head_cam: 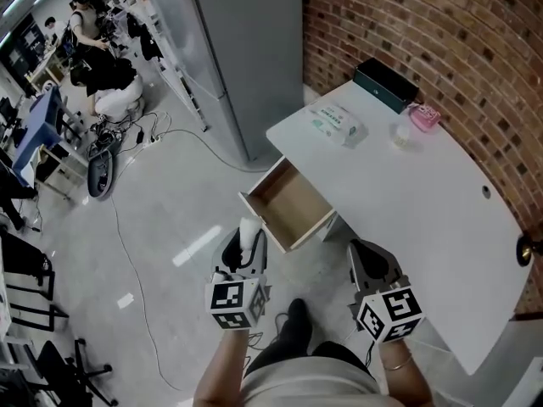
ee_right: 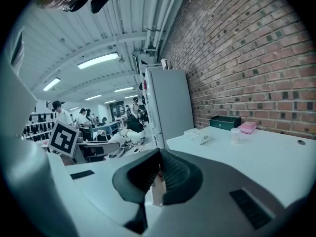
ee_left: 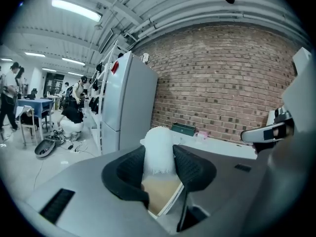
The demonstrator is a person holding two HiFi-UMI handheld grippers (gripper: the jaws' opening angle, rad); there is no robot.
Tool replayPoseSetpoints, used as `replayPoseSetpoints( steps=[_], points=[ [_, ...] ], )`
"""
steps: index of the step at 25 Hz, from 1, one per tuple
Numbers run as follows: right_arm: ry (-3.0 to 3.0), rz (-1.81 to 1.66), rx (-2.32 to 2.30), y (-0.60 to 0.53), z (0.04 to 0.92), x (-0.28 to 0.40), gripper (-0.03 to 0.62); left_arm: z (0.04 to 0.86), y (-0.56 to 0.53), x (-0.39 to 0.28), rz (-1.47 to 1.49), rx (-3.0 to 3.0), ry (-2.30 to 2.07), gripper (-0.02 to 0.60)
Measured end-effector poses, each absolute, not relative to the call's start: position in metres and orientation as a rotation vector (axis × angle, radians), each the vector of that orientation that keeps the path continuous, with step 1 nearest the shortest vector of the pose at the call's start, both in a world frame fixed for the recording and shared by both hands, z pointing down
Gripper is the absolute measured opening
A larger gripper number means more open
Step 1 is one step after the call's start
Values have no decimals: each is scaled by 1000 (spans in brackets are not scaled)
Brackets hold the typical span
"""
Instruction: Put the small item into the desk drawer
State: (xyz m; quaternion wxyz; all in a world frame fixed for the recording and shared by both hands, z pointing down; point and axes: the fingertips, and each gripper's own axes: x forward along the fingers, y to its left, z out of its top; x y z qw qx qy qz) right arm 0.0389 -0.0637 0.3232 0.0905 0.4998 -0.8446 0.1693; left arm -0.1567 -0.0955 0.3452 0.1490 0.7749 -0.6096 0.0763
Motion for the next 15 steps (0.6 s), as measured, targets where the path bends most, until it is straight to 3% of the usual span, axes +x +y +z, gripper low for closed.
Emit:
replayPoseSetpoints(
  steps=[15],
  points=[
    [-2455,544,1483,-120,356,34,8,395,-157,-155,318,2218,-1721,190]
  ],
)
